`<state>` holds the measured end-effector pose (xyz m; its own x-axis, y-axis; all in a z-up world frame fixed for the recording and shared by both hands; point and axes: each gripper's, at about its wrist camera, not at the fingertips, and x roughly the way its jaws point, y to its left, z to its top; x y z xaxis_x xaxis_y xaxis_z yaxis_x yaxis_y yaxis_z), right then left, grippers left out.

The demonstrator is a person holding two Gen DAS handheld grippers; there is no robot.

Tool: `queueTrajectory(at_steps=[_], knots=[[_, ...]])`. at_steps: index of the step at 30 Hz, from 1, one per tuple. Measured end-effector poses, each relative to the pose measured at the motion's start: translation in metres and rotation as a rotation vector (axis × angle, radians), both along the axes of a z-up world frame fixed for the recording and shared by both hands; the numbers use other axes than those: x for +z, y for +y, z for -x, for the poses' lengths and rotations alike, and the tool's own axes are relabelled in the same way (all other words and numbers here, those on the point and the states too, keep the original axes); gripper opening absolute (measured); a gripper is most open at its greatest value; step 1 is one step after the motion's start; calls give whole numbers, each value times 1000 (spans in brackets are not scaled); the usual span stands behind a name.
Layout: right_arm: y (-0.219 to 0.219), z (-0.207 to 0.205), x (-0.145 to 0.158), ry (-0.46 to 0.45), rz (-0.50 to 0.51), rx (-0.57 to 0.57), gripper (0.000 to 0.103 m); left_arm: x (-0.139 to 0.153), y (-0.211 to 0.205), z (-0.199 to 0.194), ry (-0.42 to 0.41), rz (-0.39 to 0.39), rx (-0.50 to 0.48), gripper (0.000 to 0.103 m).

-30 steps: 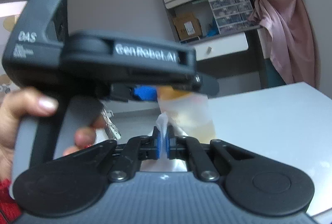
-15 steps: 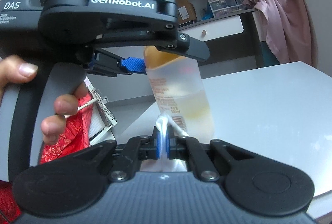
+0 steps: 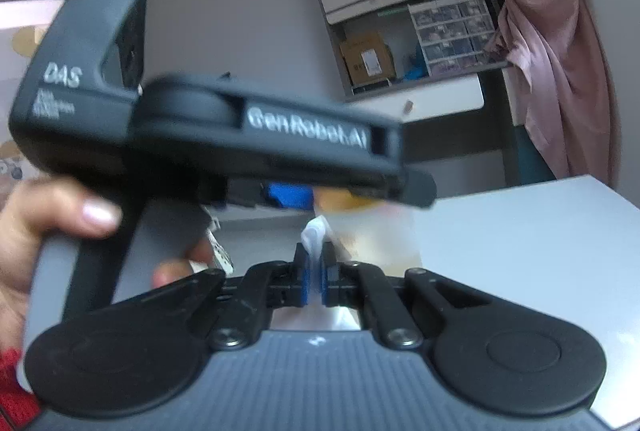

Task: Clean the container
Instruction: 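Wipe the tissue over the bottle's label with the right gripper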

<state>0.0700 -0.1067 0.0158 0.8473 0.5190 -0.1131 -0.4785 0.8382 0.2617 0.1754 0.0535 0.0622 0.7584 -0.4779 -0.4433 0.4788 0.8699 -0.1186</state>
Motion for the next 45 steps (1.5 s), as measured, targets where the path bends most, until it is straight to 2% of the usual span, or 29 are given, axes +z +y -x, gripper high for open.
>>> queueTrajectory(at_steps=[7,18,24,35,45], knots=[[-1,-7,-6,7,0,10,5,-2,1,-1,10,4,-2,70],[2,-14,-34,91,63,9,5,-5,-1,-4,13,3,-1,70],[7,-13,-31,70,88,-6,5,-3,-1,-5,20,1,1,70],[4,-8,2,-49,50,-8,5,-3,0,-5,23,0,-4,70],[3,-11,-6,-24,45,8,4,-2,1,-7,26,-2,-4,70]])
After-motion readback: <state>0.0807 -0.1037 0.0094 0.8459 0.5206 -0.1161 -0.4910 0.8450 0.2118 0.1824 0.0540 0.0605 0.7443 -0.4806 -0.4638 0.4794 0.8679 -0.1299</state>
